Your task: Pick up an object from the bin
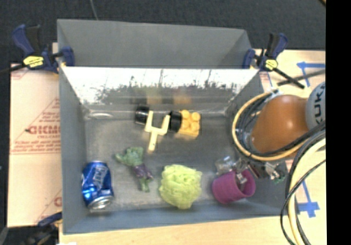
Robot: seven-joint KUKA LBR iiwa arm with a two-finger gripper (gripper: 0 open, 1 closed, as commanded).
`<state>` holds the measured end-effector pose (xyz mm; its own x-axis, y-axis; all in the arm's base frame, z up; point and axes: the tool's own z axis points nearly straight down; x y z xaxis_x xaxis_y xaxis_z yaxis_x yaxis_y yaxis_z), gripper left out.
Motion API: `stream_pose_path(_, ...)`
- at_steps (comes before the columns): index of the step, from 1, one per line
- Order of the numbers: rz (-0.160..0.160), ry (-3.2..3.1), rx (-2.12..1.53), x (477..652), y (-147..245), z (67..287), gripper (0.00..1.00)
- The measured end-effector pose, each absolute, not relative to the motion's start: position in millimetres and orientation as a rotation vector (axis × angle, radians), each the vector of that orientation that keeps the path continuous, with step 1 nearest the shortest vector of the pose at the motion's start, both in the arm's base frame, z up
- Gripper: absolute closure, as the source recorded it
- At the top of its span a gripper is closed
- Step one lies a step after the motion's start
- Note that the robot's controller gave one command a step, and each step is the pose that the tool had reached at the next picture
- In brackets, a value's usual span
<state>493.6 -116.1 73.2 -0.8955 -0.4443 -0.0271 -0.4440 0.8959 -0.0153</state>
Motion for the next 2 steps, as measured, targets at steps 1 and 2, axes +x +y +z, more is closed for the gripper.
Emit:
stream_pose_path(1,-0.013,3.030,-0.710,493.6,-116,73,1.00)
stream_pose_path(2,-0.010,3.035,-0.710,492.1,-116,85,1.00)
